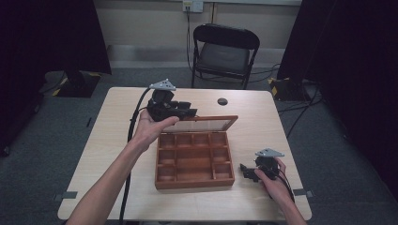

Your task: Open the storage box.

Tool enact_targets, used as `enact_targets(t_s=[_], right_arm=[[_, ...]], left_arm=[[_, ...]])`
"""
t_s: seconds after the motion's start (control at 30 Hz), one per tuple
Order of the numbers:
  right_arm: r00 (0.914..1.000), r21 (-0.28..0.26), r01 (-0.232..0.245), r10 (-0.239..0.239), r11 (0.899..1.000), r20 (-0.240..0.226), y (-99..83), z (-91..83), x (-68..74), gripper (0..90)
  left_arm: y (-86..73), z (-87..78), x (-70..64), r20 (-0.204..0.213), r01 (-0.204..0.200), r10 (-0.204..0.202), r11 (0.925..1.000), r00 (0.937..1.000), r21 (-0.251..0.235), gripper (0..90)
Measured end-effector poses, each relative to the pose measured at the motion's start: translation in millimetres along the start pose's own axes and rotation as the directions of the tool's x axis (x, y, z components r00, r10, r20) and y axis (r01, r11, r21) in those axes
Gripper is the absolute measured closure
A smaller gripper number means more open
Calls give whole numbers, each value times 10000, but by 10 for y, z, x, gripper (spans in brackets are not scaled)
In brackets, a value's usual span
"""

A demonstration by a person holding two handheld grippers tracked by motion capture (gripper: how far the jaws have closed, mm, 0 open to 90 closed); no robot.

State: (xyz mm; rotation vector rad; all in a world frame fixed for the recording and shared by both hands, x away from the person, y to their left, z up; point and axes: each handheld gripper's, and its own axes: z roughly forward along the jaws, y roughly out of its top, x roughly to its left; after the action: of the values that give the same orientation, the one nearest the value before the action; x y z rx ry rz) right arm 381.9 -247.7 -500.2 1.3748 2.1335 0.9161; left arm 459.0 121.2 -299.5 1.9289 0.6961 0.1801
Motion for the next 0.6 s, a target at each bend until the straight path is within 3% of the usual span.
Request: enact_targets(t_s=[0.6], right_arm=[[10000,-2,1,-1,10000,0,0,0,0,100]], left_arm=[[-1,2,-4,25,3,-3,10000,10000,-10,576]])
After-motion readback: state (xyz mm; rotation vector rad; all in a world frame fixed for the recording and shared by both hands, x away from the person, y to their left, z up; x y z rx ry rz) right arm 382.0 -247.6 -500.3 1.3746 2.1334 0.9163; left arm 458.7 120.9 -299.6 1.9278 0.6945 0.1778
